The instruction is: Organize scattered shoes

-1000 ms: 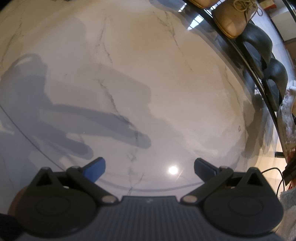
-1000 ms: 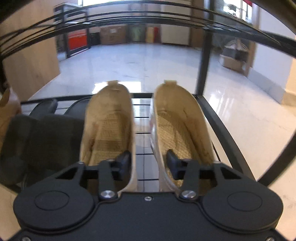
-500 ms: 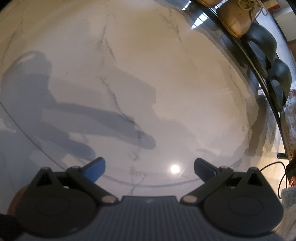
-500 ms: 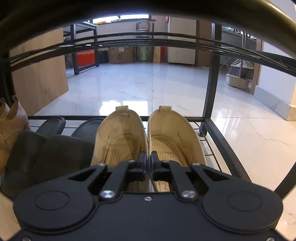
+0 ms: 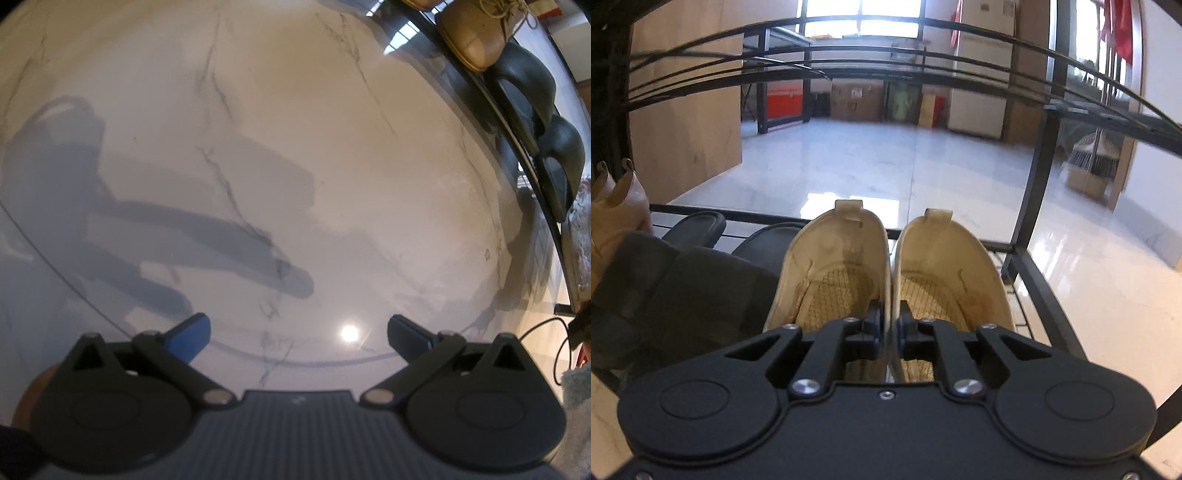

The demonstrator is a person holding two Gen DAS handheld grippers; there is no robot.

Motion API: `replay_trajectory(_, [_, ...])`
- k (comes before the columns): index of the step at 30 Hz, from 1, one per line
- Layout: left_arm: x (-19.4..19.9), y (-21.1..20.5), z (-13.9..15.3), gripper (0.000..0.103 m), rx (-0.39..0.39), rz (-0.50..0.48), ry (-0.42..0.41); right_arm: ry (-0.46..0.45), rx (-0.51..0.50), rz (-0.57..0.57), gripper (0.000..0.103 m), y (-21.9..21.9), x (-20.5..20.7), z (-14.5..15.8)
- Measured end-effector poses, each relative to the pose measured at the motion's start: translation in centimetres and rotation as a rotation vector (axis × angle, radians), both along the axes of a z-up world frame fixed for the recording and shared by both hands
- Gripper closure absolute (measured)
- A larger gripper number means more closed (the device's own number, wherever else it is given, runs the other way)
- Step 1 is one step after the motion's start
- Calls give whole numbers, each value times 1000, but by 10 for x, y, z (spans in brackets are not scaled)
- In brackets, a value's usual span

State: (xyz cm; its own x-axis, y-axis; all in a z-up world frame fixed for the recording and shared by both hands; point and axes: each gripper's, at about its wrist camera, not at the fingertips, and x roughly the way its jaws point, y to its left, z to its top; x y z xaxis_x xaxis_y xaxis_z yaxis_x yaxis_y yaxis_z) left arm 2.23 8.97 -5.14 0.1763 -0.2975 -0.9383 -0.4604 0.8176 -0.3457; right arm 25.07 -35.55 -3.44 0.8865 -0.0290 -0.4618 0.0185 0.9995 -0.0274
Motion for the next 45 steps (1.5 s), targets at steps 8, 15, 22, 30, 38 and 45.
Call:
replay_trajectory(8, [0, 2, -5, 1, 0, 2, 9, -161, 6, -28, 97, 1, -8, 9])
replay_trajectory(15, [0, 4, -10, 1, 4, 11, 29, -220, -14, -31, 97, 0, 14, 9])
replay_trajectory(22, [-3, 7, -12, 1, 5, 9, 41, -224, -22, -41, 97, 0, 29, -6])
replay_trajectory(30, [-8, 7, -8, 1, 2, 2, 38, -250, -42, -48, 96, 0, 40, -14])
replay_trajectory(38, [-10, 10, -5, 1, -22, -1, 32, -294, 60, -52, 35, -5, 7, -3])
replay_trajectory(45, [-14, 14, -3, 1, -58, -2, 29, -243, 121, -103, 12, -12, -77, 17])
